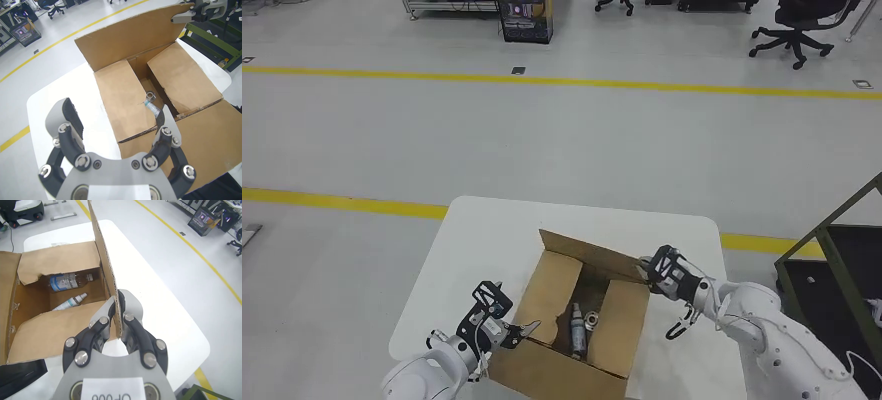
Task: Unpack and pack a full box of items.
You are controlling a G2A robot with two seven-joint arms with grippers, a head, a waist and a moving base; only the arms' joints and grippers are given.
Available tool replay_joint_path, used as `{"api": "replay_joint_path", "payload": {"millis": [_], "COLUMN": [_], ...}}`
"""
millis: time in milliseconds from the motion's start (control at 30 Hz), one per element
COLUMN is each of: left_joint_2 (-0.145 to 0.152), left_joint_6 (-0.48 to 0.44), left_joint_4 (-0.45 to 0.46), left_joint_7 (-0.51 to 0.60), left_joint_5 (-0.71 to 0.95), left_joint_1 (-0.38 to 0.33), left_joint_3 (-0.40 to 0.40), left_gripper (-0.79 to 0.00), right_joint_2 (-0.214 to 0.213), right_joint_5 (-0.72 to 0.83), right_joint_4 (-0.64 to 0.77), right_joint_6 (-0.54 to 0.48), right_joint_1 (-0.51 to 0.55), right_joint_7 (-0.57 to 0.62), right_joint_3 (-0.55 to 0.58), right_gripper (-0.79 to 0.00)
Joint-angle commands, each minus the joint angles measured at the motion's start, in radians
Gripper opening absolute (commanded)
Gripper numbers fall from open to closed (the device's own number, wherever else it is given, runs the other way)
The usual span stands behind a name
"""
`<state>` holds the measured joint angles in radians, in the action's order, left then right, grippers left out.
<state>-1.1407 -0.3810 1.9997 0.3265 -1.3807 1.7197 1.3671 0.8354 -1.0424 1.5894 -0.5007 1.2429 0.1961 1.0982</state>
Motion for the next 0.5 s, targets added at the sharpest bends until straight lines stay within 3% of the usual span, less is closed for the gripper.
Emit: {"api": "replay_joint_path", "payload": {"millis": [0,67,100,133,267,367,467], "left_joint_2": [0.0,0.0,0.0,0.0,0.0,0.0,0.0], "left_joint_6": [0.0,0.0,0.0,0.0,0.0,0.0,0.0], "left_joint_4": [0.0,0.0,0.0,0.0,0.0,0.0,0.0], "left_joint_7": [0.0,0.0,0.0,0.0,0.0,0.0,0.0], "left_joint_5": [0.0,0.0,0.0,0.0,0.0,0.0,0.0], "left_joint_1": [0.0,0.0,0.0,0.0,0.0,0.0,0.0], "left_joint_3": [0.0,0.0,0.0,0.0,0.0,0.0,0.0], "left_gripper": [0.0,0.0,0.0,0.0,0.0,0.0,0.0], "right_joint_2": [0.003,0.007,0.011,0.014,0.026,0.036,0.047], "right_joint_5": [0.019,0.034,0.055,0.068,0.098,0.13,0.163], "right_joint_4": [-0.015,-0.033,-0.05,-0.063,-0.111,-0.16,-0.209], "right_joint_6": [-0.015,-0.018,-0.021,-0.024,-0.03,-0.035,-0.037], "right_joint_1": [-0.009,-0.022,-0.03,-0.038,-0.069,-0.096,-0.12], "right_joint_7": [0.004,0.005,0.001,0.001,-0.006,-0.009,-0.021], "right_joint_3": [0.001,0.0,-0.003,-0.004,-0.015,-0.025,-0.036], "right_gripper": [-0.748,-0.723,-0.671,-0.57,-0.542,-0.437,-0.456]}}
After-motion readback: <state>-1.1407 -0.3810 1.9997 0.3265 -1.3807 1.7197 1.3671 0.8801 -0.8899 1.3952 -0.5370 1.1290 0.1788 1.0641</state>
